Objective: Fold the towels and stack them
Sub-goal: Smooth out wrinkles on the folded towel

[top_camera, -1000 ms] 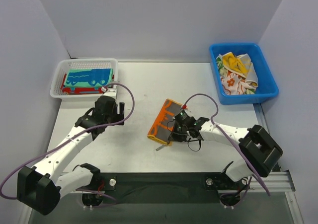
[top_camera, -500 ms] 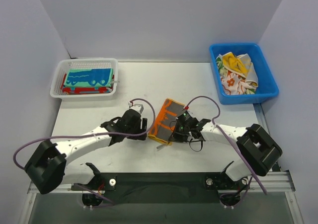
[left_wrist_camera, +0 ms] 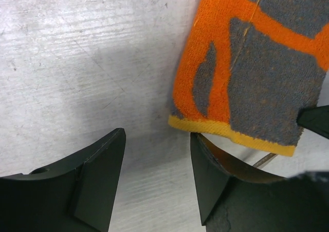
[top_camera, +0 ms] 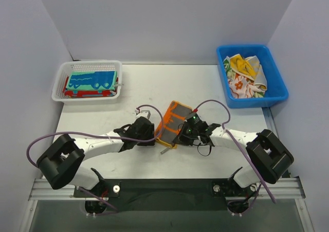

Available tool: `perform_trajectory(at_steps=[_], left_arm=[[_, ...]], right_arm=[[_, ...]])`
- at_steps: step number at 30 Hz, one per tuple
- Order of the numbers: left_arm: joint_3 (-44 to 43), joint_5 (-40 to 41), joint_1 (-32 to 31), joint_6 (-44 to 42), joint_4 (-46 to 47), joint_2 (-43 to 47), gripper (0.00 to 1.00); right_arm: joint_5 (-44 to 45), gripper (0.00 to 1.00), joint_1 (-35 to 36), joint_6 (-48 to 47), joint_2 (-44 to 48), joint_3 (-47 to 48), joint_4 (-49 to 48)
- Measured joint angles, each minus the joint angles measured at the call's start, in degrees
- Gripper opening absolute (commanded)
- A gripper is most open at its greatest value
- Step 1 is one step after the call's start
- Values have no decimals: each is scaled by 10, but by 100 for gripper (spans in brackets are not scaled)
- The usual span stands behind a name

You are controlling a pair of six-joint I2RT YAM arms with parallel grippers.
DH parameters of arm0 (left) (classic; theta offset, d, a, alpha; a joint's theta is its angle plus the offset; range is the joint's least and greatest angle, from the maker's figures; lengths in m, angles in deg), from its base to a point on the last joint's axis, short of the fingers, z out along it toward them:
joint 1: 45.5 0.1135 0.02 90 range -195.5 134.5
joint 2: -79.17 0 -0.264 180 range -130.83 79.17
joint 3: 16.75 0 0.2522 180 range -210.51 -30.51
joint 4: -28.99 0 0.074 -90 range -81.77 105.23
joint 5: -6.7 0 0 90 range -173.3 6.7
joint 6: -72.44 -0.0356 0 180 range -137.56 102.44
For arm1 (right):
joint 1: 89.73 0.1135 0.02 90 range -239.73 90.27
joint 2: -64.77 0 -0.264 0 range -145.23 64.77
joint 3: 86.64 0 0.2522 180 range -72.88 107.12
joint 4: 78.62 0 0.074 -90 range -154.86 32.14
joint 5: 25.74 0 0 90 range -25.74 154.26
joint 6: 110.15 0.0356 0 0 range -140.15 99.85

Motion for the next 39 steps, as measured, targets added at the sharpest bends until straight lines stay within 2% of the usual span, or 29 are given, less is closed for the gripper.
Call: perform_trajectory(at_steps=[8, 15, 30, 39], left_arm=[[-5, 26, -3, 38, 31, -20, 59], [-24, 53, -3, 68, 33, -44, 59], [4, 57, -9, 78, 28, -11, 59], [-26, 60, -16, 78, 31, -47, 58]], right_arm=[[-5, 0, -6, 8, 1, 0, -9], [-7, 0, -8, 11, 20, -1, -9], [-10, 0, -27, 10, 46, -2, -9], [-11, 0, -29, 10, 46, -2, -8]])
